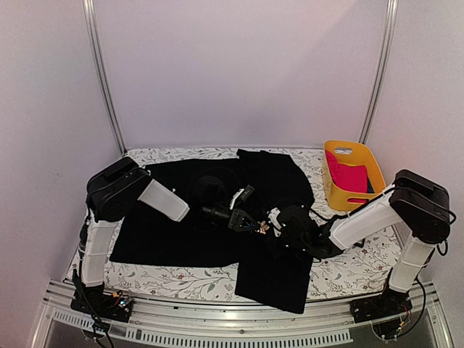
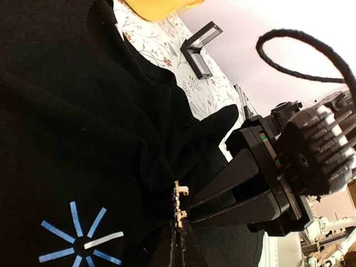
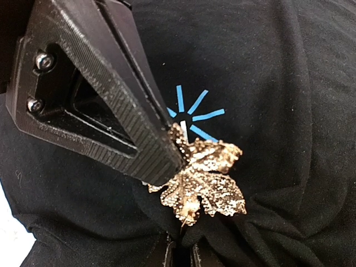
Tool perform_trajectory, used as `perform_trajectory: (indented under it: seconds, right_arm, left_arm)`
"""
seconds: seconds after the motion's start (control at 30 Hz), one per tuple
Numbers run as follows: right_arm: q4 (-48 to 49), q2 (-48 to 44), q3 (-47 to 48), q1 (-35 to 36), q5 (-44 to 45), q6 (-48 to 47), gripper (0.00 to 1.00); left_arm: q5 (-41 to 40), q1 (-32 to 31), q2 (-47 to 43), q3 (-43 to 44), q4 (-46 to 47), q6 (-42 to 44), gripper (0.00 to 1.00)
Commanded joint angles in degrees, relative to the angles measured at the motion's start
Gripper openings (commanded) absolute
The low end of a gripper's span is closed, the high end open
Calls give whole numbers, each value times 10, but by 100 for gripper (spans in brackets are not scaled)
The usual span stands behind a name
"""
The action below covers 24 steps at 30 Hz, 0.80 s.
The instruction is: Pin the brooch onto the clothing
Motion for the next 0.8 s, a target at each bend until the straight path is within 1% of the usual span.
perform_trajectory:
  seconds: [0.0, 0.2, 0.37, 0.43, 0.63, 0.77]
  right_arm:
    - [8, 18, 9, 2, 41, 14, 10]
    - [31, 19, 19, 2, 51, 4, 8]
    - [98, 4, 3, 2, 14, -44, 8]
    - [115, -2, -1, 2, 13, -60, 8]
    - [128, -12, -3, -14, 15, -81, 5]
    - [134, -18, -2, -26, 19, -86, 6]
  left_arm:
    - [17, -2, 1, -4, -4, 7, 0]
    - [19, -4, 5, -1, -10, 9, 0]
    - [18, -4, 8, 6, -18, 14, 0]
    - [16, -4, 8, 9, -25, 16, 0]
    - [17, -4, 3, 11, -36, 25, 0]
    - [21, -7, 0, 11, -36, 24, 0]
